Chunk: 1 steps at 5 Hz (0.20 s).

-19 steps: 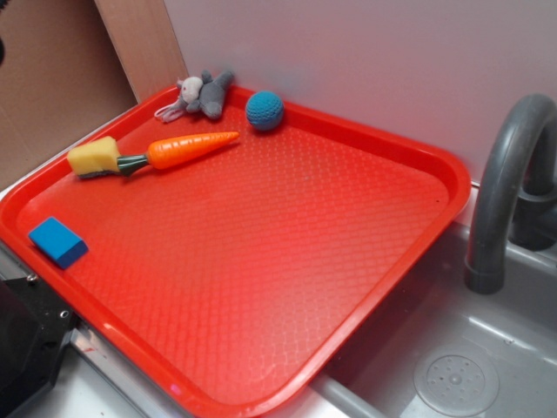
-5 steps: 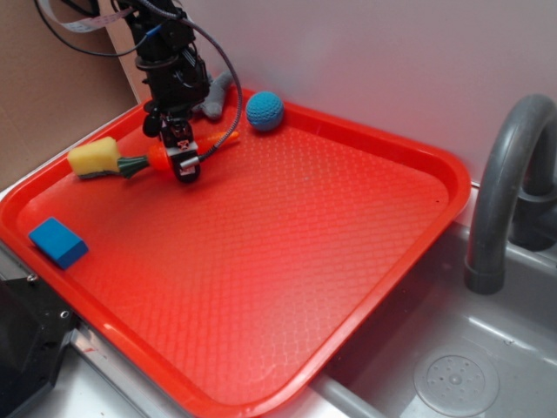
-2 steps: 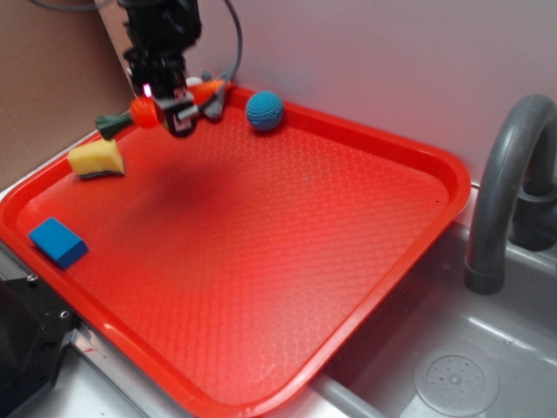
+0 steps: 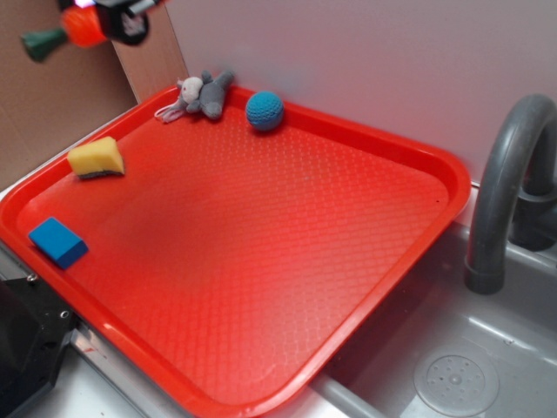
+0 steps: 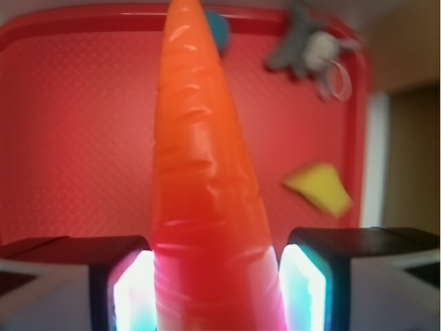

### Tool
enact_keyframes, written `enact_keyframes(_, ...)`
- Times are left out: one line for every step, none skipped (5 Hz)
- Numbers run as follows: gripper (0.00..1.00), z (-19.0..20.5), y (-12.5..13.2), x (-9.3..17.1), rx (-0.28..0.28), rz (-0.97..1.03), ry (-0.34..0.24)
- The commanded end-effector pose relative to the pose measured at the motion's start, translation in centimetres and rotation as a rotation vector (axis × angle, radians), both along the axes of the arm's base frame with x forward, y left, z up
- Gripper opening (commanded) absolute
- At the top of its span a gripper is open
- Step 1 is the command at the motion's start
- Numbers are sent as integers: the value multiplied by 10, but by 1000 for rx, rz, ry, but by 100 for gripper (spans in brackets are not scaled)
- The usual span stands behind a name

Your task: Grab the carrot.

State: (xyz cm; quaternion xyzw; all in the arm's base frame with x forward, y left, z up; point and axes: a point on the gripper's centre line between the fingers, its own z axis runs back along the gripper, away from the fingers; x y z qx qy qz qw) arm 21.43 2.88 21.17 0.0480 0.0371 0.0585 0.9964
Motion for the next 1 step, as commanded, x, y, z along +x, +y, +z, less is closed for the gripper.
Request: enact_keyframes(0, 1, -6, 0, -55, -55, -10)
